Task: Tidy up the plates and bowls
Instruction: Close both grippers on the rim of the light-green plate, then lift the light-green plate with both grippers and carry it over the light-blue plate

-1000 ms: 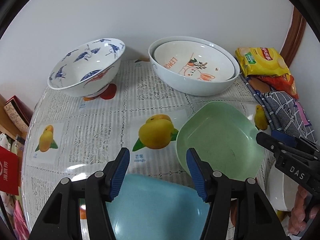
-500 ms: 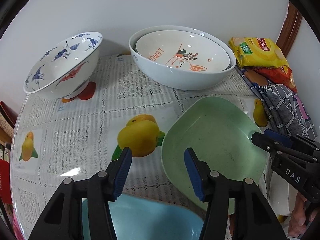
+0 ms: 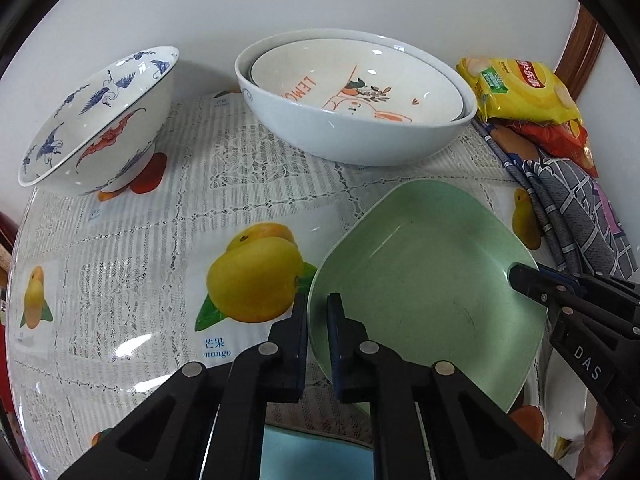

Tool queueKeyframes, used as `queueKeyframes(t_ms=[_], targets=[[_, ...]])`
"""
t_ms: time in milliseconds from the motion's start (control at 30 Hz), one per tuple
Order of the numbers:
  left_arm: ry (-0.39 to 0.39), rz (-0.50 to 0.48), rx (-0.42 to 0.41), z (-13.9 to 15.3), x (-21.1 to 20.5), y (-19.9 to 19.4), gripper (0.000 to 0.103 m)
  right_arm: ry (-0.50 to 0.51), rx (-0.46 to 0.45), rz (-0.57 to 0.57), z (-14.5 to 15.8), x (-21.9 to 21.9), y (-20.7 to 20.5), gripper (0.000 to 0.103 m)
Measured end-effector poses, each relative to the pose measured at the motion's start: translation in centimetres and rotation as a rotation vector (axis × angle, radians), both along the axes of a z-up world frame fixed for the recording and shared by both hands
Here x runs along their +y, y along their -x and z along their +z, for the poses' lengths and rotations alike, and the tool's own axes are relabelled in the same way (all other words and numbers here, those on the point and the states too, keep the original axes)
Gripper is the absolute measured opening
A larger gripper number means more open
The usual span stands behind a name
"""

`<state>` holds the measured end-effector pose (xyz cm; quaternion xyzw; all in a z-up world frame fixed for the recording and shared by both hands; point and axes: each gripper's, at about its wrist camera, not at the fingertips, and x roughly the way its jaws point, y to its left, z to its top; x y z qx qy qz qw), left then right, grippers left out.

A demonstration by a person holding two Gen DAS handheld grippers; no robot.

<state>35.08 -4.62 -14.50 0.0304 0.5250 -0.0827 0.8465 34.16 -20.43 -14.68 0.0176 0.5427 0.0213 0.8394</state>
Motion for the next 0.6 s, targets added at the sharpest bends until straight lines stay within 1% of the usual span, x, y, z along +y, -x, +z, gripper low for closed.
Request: queueKeyframes(t_ms=[167,267,467,600], targets=[[0.019,0.003,-0.015,1.0,0.5,0.4,0.008,-0.023,-0.028,-0.009,0.7,-0.4,0.6,0.006],[0.023,0.001,-0.033,2.2,0.6,0.8,0.008,-0.035,-0.053,-0.014,1.8,-0.6,1.2,0.006],[0.033,0.005,-0.075,5.3,1.0,2.3,0.008,-0.051,-0.111,-0.018,4.6,-0.8,2.7,0.006],[0.039,0.006,-0.106,7.5,1.2,4.0,0.008,-0.064,-0.147,-0.02,6.9,-0.9,4.6,0.006]])
